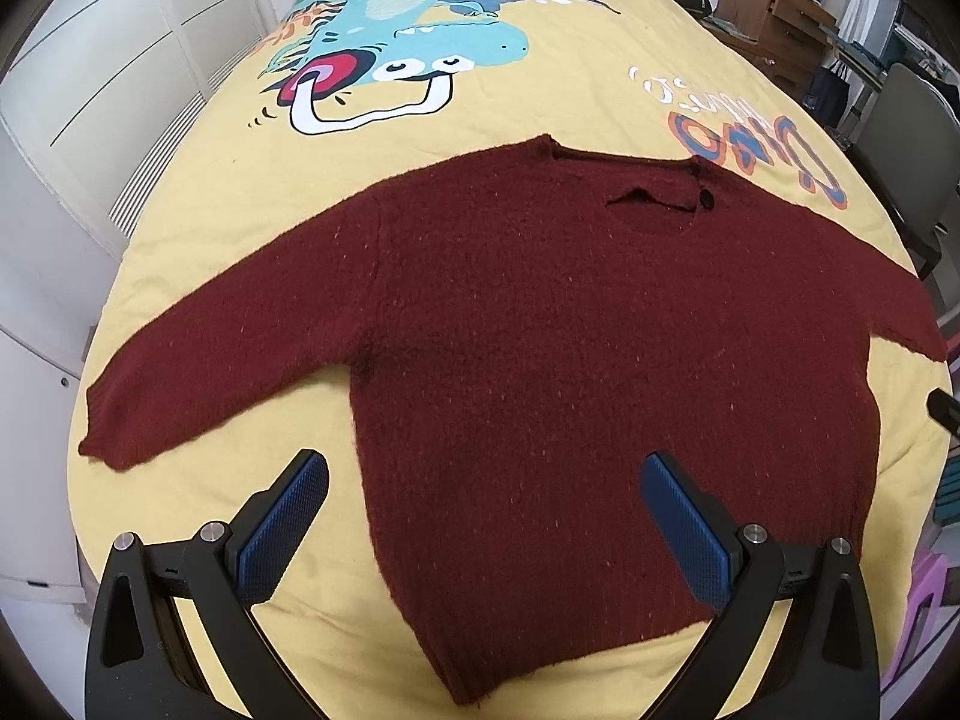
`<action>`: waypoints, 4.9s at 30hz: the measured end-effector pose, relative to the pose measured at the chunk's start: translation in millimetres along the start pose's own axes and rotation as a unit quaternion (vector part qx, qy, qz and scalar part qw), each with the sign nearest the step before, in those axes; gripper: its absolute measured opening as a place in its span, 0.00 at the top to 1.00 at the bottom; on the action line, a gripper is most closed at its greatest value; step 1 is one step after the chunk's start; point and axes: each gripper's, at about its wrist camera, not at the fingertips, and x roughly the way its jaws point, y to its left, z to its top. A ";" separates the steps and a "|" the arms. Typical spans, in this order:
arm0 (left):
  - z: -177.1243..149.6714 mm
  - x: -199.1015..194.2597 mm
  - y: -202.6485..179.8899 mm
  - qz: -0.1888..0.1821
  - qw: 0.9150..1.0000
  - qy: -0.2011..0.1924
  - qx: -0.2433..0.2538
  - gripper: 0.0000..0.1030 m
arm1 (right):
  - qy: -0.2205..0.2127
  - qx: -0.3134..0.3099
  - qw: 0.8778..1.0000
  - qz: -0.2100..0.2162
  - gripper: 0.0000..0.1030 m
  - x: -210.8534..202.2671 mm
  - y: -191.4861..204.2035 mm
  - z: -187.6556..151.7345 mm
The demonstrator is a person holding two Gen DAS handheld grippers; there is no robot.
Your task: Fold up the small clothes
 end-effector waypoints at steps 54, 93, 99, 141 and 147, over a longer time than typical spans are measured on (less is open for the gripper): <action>51.3 93.5 35.9 -0.013 0.998 0.050 -0.021 0.01 | -0.040 0.239 0.968 0.061 0.86 66.7 -250.7 123.6; 60.5 85.5 76.1 -0.006 0.998 0.028 -0.048 0.01 | 0.099 -0.050 0.981 0.161 0.50 139.0 140.9 92.2; 59.8 81.3 73.3 0.001 0.999 0.025 -0.035 0.01 | 0.091 -0.077 0.982 0.148 0.23 112.1 109.6 90.7; 118.2 198.7 -238.3 -0.052 0.958 0.091 0.267 0.27 | 0.106 0.091 0.987 0.072 0.23 165.0 -82.4 18.9; 137.2 187.4 -200.9 -0.056 0.966 0.071 0.243 0.86 | 0.104 0.090 0.988 0.073 0.23 167.9 -79.0 22.4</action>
